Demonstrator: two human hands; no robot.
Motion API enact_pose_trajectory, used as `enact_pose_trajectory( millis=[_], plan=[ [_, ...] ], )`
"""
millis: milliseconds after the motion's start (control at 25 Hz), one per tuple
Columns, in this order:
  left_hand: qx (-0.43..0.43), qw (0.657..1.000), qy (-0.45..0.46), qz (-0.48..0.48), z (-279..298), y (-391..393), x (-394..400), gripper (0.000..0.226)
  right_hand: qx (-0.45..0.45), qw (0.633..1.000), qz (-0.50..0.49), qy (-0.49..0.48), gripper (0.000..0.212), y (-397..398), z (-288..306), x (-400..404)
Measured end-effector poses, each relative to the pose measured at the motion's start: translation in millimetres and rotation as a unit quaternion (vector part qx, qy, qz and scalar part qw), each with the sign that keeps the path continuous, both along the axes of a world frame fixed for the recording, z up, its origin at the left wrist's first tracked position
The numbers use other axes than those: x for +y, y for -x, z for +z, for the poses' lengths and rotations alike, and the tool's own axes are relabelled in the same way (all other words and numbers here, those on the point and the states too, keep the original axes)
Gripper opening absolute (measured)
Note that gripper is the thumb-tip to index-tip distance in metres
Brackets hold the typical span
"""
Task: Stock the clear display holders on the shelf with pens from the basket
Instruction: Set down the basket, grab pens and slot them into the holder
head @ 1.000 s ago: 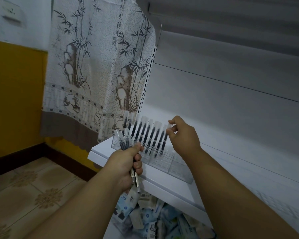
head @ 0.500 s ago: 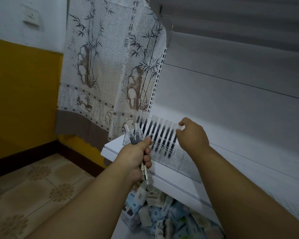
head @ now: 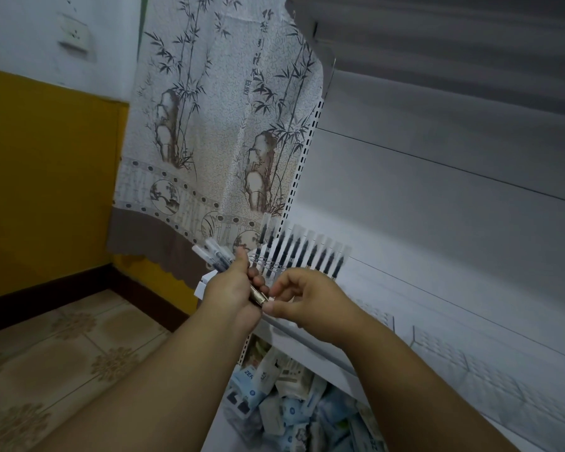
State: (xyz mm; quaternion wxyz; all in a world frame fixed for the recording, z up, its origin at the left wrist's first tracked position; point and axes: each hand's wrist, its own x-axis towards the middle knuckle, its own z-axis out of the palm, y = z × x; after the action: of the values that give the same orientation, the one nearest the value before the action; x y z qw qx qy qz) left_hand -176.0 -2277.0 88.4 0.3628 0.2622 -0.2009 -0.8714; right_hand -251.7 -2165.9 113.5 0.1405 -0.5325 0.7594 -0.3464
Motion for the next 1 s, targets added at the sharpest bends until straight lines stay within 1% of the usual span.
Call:
enact_pose_trajectory(
  millis=[160, 280, 400, 440, 520, 600, 680, 760, 920, 1000],
  plan=[
    [0.025, 1.000, -0.011, -0.007, -3, -6, -1, 0.035, 0.018, 1.000, 0.003, 0.001, 0.023, 2, -5, 0],
    [0.007, 1.000, 0.017, -0.004, -4, -7, 1, 0.035, 0.054, 0.998, 0.004, -0.027, 0.015, 5, -6, 2],
    [-0.059, 0.996, 0.065, 0.019, -9, -8, -1, 0.039, 0.117, 0.992, -0.008, -0.052, 0.008, 12, 1, 5],
    [-0.071, 0.995, 0.069, 0.019, -11, -8, -2, 0.040, 0.140, 0.988, -0.009, -0.058, 0.009, 15, 2, 6],
    [-0.092, 0.993, 0.070, 0.021, -14, -7, -4, 0.041, 0.199, 0.977, -0.002, -0.080, 0.017, 18, 3, 7],
    [-0.097, 0.993, 0.067, 0.014, -16, -3, -3, 0.042, 0.259, 0.960, 0.005, -0.107, 0.021, 16, 2, 3],
    [-0.084, 0.995, 0.061, -0.003, -17, 3, 2, 0.043, 0.291, 0.951, -0.006, -0.106, 0.014, 11, 1, -3],
    [-0.081, 0.994, 0.066, -0.011, -15, 7, 6, 0.043, 0.298, 0.951, -0.016, -0.086, 0.008, 7, 0, -8],
    [-0.084, 0.991, 0.101, -0.016, -13, 8, 7, 0.045, 0.273, 0.960, -0.019, -0.056, 0.007, 8, 0, -2],
    [-0.080, 0.990, 0.113, -0.023, -15, 7, 8, 0.045, 0.255, 0.964, -0.056, -0.050, 0.005, 21, 6, 7]
  ],
)
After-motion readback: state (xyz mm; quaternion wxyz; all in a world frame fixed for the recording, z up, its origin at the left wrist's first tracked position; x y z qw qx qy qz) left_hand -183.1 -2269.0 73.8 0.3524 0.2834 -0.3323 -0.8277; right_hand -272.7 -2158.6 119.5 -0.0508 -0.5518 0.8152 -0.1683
